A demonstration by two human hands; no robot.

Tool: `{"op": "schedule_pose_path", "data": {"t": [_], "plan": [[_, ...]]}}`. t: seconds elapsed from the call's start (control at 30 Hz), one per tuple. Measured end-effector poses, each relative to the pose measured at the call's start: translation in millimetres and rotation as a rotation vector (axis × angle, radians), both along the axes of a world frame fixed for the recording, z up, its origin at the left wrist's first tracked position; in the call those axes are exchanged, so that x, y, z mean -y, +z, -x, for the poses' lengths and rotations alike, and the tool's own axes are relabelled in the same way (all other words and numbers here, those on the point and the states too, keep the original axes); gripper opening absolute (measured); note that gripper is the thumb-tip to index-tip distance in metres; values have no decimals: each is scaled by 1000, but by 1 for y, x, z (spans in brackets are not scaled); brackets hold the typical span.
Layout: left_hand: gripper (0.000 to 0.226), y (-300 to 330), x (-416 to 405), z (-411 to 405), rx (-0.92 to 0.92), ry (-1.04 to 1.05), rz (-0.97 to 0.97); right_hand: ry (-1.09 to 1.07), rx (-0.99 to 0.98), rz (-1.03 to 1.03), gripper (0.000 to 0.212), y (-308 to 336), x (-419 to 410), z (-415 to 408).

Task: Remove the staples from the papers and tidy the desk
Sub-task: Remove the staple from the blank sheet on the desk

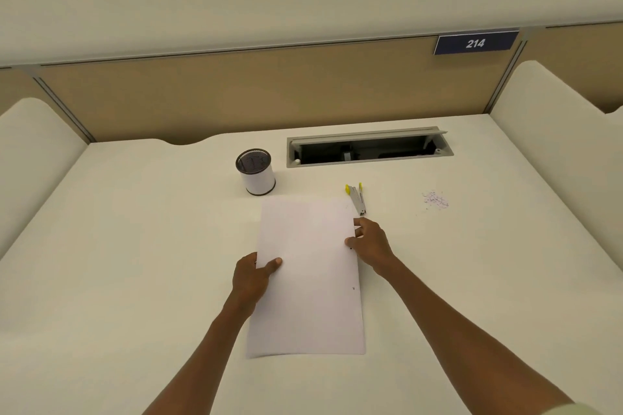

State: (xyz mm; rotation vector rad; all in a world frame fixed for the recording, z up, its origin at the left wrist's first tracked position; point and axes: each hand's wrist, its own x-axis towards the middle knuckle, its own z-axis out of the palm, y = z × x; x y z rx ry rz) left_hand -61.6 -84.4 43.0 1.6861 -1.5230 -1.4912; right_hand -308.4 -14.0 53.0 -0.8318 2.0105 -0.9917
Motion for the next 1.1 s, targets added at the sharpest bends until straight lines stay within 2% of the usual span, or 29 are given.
{"op": "schedule_pose_path", "data": {"t": [0.17,0.27,0.37,0.43,0.5,0.57,0.63,0.77,0.9,1.0,1.1], "plan": [[14,-18,2,8,172,-5,77,60,-140,-71,34,-17,5,6],[30,-24,4,11,232,0,137,136,-257,-114,9,-23,9,7],[67,-28,5,17,320,17,204,139,-318,-112,32,-25,12,10],[75,-25,4,25,348,38,254,154,-350,-136,39,-25,14,15],[71,-24,4,34,324,32,326,166,-419,-171,40,-24,17,22],[62,-25,3,44,271,-25,402,155,-484,-156,30,-22,18,34],[50,-28,3,56,235,-128,481,141,-529,-52,18,-21,20,49],[45,-38,5,83,225,-412,661,263,-753,108,38,-19,29,81],[53,-50,13,105,250,-599,776,538,-1017,69,66,-16,49,100],[56,-59,20,115,284,-647,811,710,-1088,14,65,-15,64,103],[59,-70,23,115,311,-664,808,794,-1111,-4,52,-17,73,106]]}}
